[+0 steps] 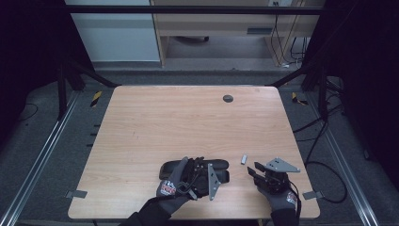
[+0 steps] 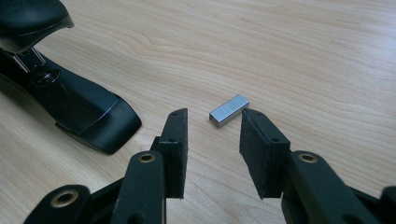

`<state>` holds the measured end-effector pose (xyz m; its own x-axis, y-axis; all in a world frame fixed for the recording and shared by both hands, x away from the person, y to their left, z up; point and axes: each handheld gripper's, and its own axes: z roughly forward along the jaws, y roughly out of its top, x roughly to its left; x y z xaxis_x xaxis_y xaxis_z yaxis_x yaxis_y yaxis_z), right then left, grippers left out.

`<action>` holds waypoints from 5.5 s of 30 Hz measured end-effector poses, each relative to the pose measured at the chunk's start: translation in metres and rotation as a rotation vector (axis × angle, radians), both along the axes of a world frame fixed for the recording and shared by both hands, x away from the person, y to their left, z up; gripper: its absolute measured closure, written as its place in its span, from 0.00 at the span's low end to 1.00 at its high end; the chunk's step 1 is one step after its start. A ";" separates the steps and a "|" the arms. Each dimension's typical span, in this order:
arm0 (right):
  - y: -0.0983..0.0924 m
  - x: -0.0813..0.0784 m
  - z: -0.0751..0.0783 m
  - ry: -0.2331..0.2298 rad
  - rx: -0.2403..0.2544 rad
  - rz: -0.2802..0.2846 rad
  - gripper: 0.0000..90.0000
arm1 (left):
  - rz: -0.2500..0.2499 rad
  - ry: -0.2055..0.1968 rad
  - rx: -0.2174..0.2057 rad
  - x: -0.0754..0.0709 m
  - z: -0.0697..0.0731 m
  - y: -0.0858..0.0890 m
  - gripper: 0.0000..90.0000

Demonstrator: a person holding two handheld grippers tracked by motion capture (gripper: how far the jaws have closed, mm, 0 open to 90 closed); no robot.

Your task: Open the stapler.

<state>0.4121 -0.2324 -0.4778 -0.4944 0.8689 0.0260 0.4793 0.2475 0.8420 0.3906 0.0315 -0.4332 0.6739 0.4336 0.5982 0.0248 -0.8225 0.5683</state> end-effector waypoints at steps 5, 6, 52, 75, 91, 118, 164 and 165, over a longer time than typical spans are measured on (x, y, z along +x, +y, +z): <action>0.000 0.000 0.000 0.001 0.000 0.004 0.71 | -0.006 0.002 0.011 0.001 -0.002 -0.002 0.36; 0.000 0.000 0.000 0.001 0.000 0.004 0.71 | -0.008 0.001 0.015 0.001 -0.002 -0.003 0.36; 0.013 0.002 -0.001 0.049 0.008 0.062 0.95 | -0.007 -0.099 0.133 0.008 -0.016 -0.020 0.48; 0.022 0.004 -0.005 0.074 0.048 0.092 1.00 | 0.000 -0.132 0.156 0.008 -0.021 -0.021 0.56; 0.045 0.006 -0.009 0.085 0.094 0.128 1.00 | 0.001 -0.157 0.176 0.006 -0.023 -0.022 0.58; 0.077 0.009 -0.023 0.121 0.061 0.186 1.00 | 0.005 -0.157 0.177 0.006 -0.023 -0.022 0.58; 0.082 0.007 -0.023 0.124 0.072 0.164 1.00 | 0.034 -0.141 -0.008 0.006 0.014 0.008 0.61; 0.082 0.007 -0.023 0.124 0.070 0.164 1.00 | 0.034 -0.144 -0.012 0.006 0.015 0.009 0.61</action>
